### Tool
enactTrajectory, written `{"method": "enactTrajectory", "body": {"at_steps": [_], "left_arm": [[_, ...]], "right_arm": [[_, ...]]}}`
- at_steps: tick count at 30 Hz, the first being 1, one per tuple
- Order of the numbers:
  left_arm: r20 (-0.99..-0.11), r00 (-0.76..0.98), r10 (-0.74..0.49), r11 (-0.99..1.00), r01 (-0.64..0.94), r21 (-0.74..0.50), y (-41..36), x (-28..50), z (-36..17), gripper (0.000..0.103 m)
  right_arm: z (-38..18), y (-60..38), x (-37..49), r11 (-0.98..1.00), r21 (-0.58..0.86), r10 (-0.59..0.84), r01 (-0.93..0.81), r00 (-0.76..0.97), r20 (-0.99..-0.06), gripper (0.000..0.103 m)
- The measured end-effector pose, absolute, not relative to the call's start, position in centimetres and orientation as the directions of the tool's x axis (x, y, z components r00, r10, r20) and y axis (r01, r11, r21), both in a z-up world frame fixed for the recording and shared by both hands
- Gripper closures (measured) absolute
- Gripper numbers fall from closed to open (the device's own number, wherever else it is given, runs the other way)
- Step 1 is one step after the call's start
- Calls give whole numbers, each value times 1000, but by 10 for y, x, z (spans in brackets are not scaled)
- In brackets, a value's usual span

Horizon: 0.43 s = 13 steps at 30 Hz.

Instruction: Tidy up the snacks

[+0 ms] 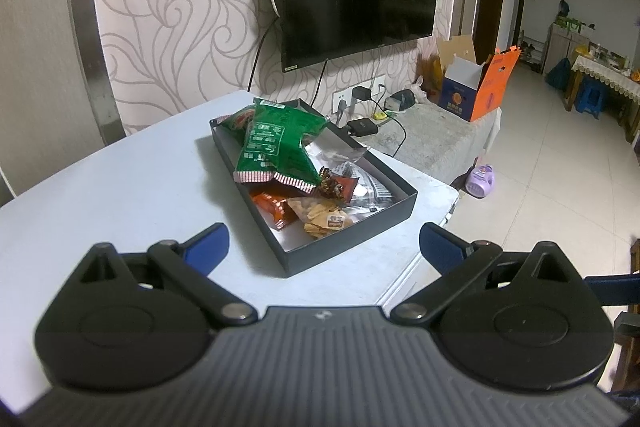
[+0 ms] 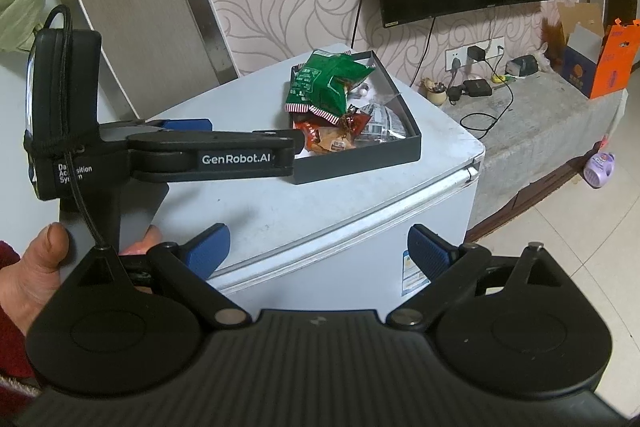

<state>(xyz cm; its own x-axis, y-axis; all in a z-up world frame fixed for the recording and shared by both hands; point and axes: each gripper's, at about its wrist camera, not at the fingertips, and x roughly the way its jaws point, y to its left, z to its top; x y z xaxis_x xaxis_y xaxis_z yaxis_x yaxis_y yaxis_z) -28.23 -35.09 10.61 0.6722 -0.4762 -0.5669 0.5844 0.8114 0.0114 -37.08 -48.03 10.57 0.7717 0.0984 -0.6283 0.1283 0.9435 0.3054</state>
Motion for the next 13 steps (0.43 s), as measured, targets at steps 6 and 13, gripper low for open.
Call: {"method": "enactTrajectory", "body": {"at_steps": [6,13], "left_arm": [[-560,657,-504,792,611,5,-360,-284,107,0],[-557,677,-482,807,590,19,-370,-282,106,1]], "right_arm": [[105,-484,-371,943,306,98,131,769,-632,5],[102,-495,-370,943,303,93,137,765,-637,5]]}}
